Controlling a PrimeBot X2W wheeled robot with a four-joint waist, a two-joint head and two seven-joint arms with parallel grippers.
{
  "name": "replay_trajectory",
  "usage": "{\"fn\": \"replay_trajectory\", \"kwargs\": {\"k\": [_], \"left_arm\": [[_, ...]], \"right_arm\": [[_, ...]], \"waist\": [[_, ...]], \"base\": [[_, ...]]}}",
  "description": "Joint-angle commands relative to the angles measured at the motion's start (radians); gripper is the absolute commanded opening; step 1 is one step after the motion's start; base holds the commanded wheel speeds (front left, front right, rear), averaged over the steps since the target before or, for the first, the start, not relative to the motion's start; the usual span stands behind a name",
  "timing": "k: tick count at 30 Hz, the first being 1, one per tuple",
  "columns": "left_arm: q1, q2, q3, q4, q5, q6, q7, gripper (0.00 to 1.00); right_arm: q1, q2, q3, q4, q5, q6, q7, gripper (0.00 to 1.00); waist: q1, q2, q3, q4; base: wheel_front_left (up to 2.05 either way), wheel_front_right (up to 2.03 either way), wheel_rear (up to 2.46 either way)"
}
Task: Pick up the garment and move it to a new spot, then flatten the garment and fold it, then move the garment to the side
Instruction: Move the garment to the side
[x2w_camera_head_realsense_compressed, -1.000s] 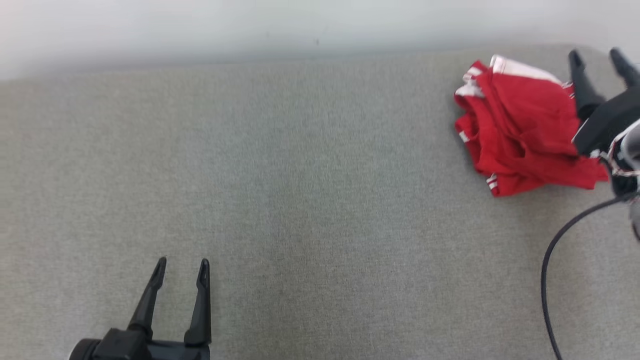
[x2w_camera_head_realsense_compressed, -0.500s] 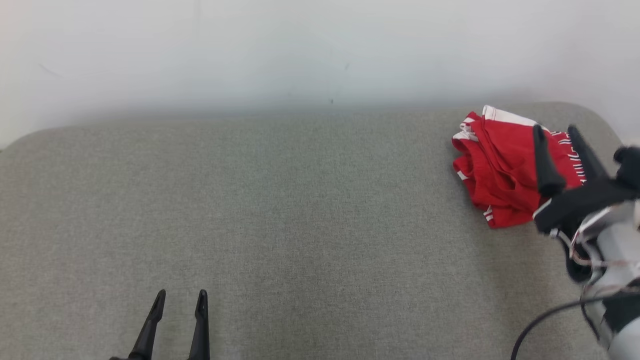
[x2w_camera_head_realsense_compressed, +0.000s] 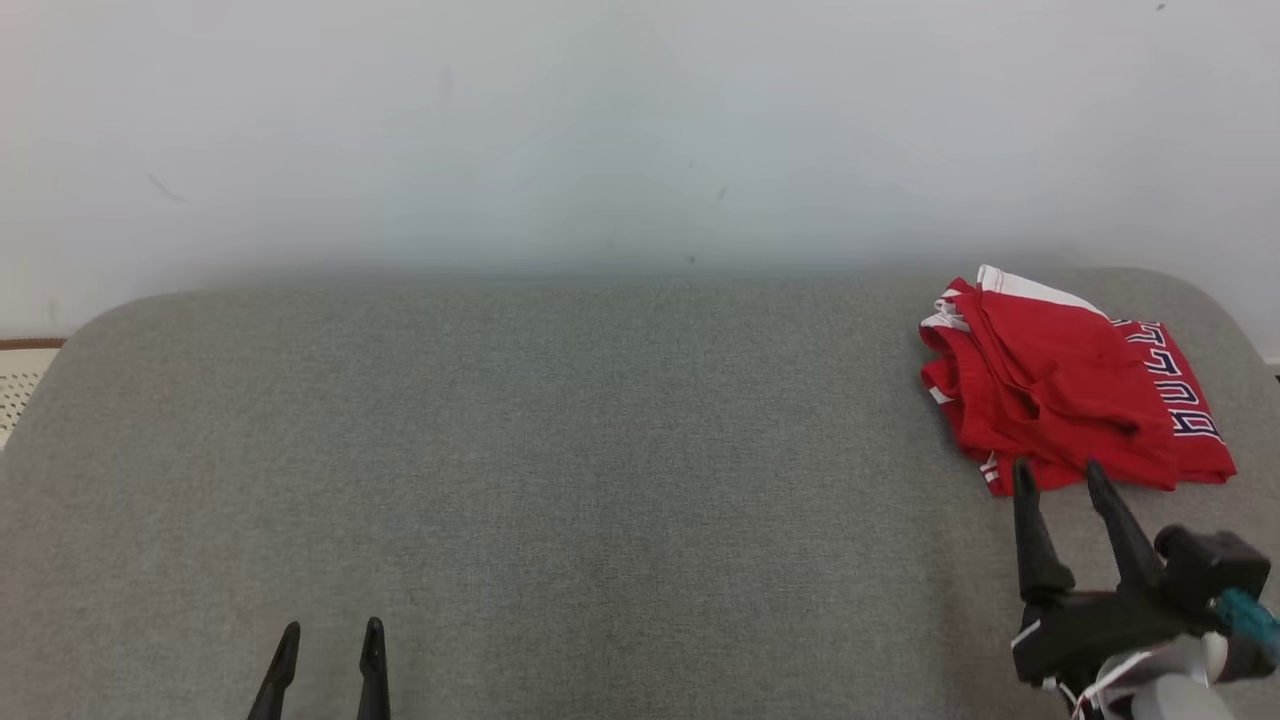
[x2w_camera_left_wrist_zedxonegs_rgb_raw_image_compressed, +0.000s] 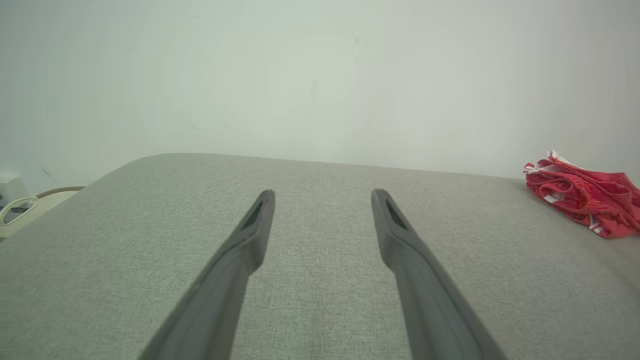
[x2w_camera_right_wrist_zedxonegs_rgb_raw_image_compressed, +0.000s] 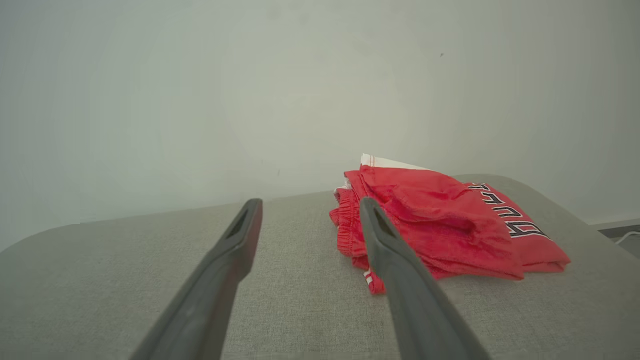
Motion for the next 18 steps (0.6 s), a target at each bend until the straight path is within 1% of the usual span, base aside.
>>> {"fn": "replay_trajectory", "kwargs": {"k": [1,5,8,11,16,18], "left_arm": [[0.020,0.008,0.006,-0.002,-0.003,0.005,-0.004,1.00],[0.024,0.017,0.017,0.000,-0.004,0.013,-0.004,1.00],[0.036,0.023,0.027,0.000,-0.007,0.017,-0.004,1.00],[0.045,0.030,0.034,-0.001,-0.004,0.026,-0.004,1.00],[0.057,0.039,0.031,-0.006,0.014,0.036,0.008,1.00],[0.062,0.046,0.029,-0.007,0.019,0.040,0.018,1.00]], "right_arm": [[0.038,0.017,-0.023,-0.029,-0.043,-0.001,0.004,1.00],[0.119,0.074,-0.078,-0.104,-0.114,-0.001,0.019,1.00],[0.173,0.108,-0.076,-0.160,-0.150,-0.001,0.046,1.00],[0.210,0.128,-0.088,-0.202,-0.178,-0.001,0.074,1.00],[0.248,0.155,-0.088,-0.239,-0.213,-0.001,0.102,1.00],[0.255,0.155,-0.085,-0.248,-0.232,-0.001,0.106,1.00]], "waist": [[0.0002,0.0001,-0.004,0.005],[0.0002,0.0001,-0.011,0.010],[0.0002,0.0001,-0.018,0.007],[0.0002,0.0001,-0.024,0.006],[0.0002,0.0001,-0.030,0.004],[0.0002,0.0001,-0.031,0.003]], "base": [[0.00,0.00,0.00],[0.00,0.00,0.00],[0.00,0.00,0.00],[0.00,0.00,0.00],[0.00,0.00,0.00],[0.00,0.00,0.00]]}}
